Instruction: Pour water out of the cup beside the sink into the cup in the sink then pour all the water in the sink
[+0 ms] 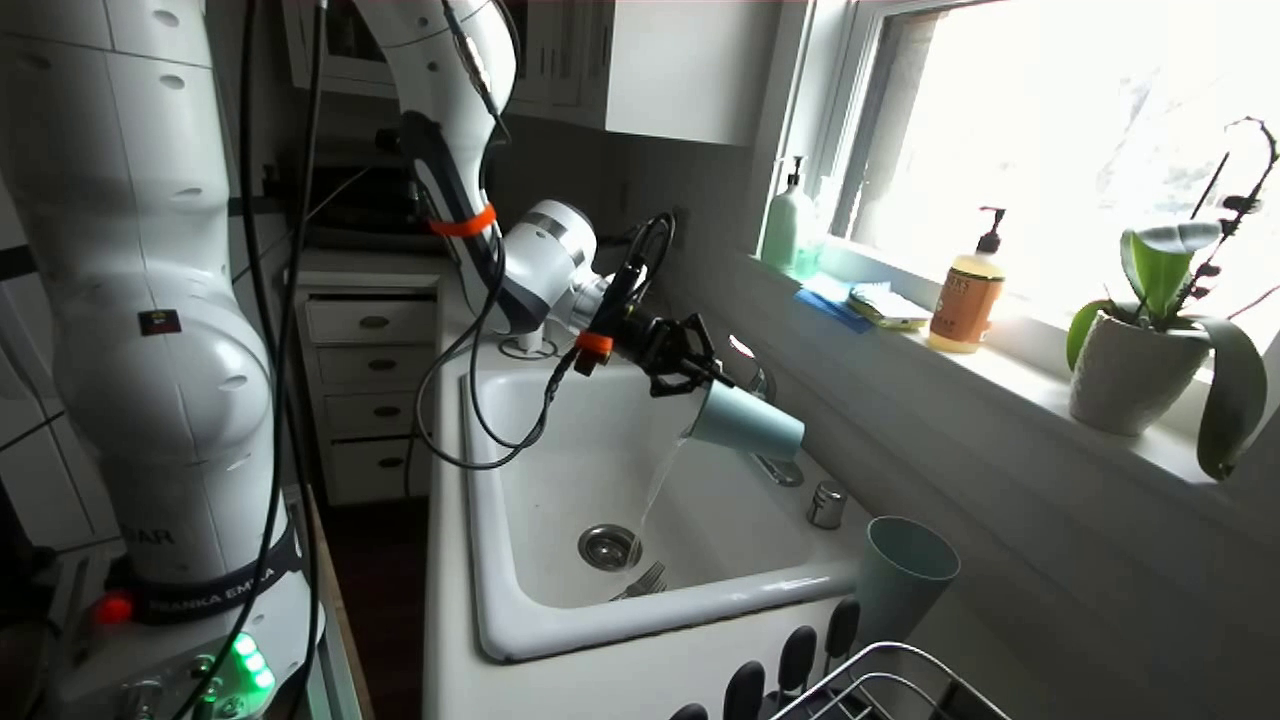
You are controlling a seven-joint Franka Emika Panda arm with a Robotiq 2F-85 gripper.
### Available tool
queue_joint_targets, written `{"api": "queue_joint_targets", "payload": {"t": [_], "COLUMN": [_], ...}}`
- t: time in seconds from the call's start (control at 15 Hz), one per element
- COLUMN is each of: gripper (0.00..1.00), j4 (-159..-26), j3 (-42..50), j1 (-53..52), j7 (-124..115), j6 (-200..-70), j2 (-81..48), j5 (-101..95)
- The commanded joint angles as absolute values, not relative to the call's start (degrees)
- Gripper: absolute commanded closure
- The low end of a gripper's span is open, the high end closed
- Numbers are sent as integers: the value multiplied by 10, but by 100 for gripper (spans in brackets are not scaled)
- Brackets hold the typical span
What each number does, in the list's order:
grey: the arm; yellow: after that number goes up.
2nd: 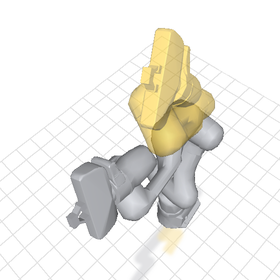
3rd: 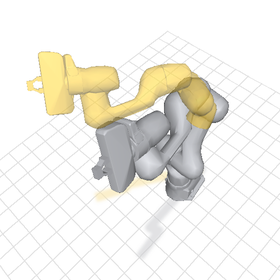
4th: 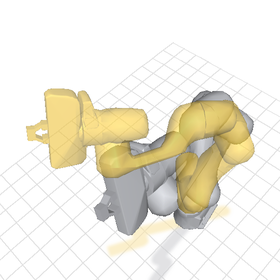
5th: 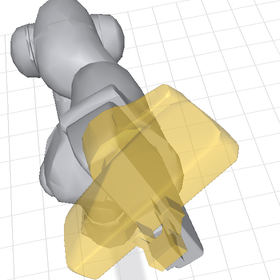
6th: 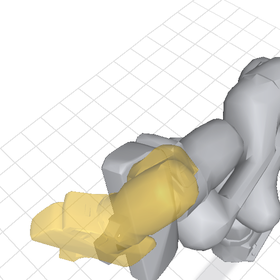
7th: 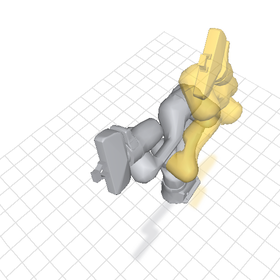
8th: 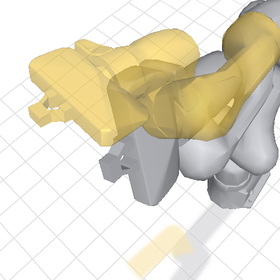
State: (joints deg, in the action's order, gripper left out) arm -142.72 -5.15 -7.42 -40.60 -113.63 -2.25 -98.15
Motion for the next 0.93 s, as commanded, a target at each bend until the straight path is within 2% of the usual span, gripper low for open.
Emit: {"api": "queue_joint_targets", "payload": {"t": [0.0,0.87], "gripper": [99,99], "j4": [-1450,-1483], "j3": [-66,-95], "j1": [-78,-88], "j7": [-446,-520], "j6": [-1084,-922], "j2": [-7,-16], "j5": [-1027,-1147]}}
